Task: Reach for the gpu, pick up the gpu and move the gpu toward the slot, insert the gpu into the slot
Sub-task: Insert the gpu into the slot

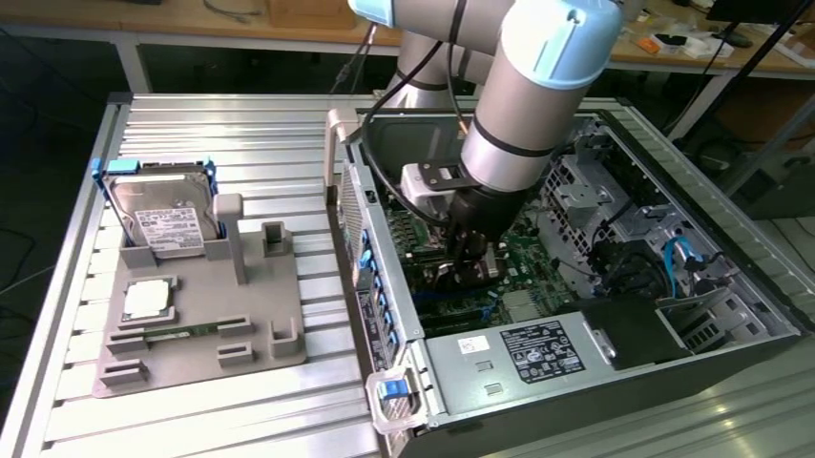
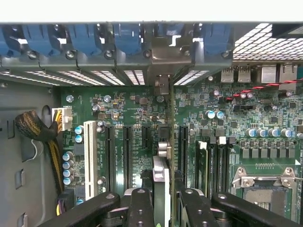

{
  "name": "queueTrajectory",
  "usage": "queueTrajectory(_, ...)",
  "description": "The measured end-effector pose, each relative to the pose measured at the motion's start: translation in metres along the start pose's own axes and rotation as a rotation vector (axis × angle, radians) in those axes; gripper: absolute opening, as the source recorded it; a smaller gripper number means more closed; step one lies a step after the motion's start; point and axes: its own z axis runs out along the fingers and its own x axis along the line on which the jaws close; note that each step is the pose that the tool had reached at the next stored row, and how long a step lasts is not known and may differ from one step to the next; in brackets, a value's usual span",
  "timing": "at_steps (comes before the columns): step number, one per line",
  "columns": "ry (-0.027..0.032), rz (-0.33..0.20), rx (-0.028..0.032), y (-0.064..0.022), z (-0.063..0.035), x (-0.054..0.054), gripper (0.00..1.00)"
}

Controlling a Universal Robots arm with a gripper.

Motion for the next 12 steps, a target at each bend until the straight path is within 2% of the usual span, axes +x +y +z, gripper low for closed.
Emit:
queueTrajectory(3,0.0022,0.0,-0.0002,0.0,0.002,0.0,0.27)
queueTrajectory(8,0.0024,0.0,0.0002,-0.0001,0.0038,-0.0001,0.27)
queueTrajectory(10,-0.0008,0.0,0.0022,-0.0003,0.0043,-0.0004,0.27)
queueTrajectory(12,0.0014,0.0,0.0006,0.0001,0.0008,-0.0002,0.27)
